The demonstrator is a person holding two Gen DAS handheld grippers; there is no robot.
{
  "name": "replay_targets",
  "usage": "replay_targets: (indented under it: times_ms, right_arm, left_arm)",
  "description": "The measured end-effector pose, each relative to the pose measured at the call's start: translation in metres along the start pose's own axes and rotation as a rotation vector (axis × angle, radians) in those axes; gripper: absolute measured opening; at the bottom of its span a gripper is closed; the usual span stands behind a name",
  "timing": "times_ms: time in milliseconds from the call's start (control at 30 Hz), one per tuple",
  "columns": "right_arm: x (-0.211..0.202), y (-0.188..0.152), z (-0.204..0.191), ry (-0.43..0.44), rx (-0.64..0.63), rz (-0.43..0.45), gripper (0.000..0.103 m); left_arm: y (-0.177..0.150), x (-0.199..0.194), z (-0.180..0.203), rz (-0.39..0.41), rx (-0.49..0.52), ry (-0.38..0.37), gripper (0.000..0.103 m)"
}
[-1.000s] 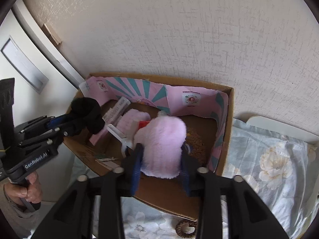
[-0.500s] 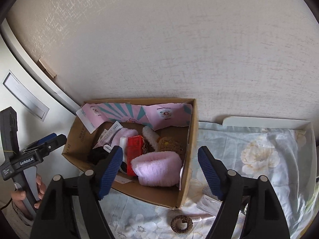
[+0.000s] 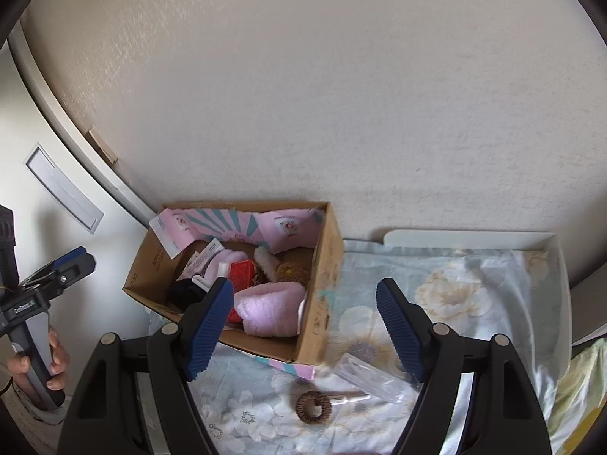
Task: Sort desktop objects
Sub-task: 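Move both grippers back over the remaining items on the bed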
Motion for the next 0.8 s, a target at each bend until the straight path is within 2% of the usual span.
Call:
replay_targets:
  times_ms: [67,233,433,567,667,800]
  right_arm:
    - [-0.011,0.002,0.007,-0.005,0.004,0.019,0.074]
    - [-0.035,0.0,0.019,-0.012,-0.027,0.056,0.074]
    - [-0.061,-0.003,0.037,-0.041,-0.103,0.074,0.074]
    - [-0.07,-0.013,0.054,-0.062,-0.122,0.063,0.074]
    - [-0.07,-0.028,0.07,-0.099,-0.132,0.029,0.074]
    - [-0.071,-0.049,0.088,-0.104,-0.105,-0.001,0.074]
  left_arm:
    - [0.007,-0.012,0.012,0.026,0.034,-0.002,0.1]
    - [0.022,-0.044,0.046,0.086,0.072,-0.075,0.1]
    - [0.027,-0.065,0.077,0.13,0.146,-0.086,0.102]
    - [0.015,-0.066,0.096,0.098,0.17,-0.118,0.102]
    - [-0.001,-0.06,0.107,0.069,0.185,-0.119,0.102]
    - [-0.028,-0.046,0.119,0.022,0.213,-0.116,0.102]
Point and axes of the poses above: each gripper's, at about its wrist camera, not at the fingertips, and x roughly the way its jaws point, z to its right, y to its top, the point moved 9 cm from there along x, roughly the way its jaws point, and after that the axes turned 8 degrees about z, right-handed, at the moved point
